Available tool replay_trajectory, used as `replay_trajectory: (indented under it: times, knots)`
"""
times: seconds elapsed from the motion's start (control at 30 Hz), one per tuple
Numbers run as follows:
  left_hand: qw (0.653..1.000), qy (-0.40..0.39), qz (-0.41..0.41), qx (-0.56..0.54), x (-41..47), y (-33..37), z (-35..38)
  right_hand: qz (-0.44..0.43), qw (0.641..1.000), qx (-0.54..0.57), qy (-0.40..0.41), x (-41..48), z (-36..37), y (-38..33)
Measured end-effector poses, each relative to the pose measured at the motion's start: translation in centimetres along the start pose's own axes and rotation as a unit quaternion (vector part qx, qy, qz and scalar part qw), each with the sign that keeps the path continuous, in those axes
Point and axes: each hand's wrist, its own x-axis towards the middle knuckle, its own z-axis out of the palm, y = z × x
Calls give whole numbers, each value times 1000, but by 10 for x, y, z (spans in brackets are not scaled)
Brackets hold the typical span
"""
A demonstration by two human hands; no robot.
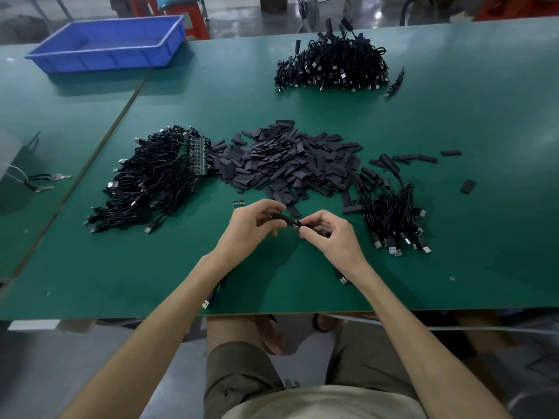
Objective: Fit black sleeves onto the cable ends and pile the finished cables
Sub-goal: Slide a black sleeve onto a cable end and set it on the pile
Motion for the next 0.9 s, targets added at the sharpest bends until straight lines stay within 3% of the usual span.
replay_trajectory:
  times: [0.23, 0.9]
  knots:
    - [984, -14, -11, -180, 3, 2, -9, 1, 1000, 17, 10, 0, 1, -3]
    - [982, -23, -27, -187, 4, 8, 3, -10, 1000, 0, -4, 2, -1, 2]
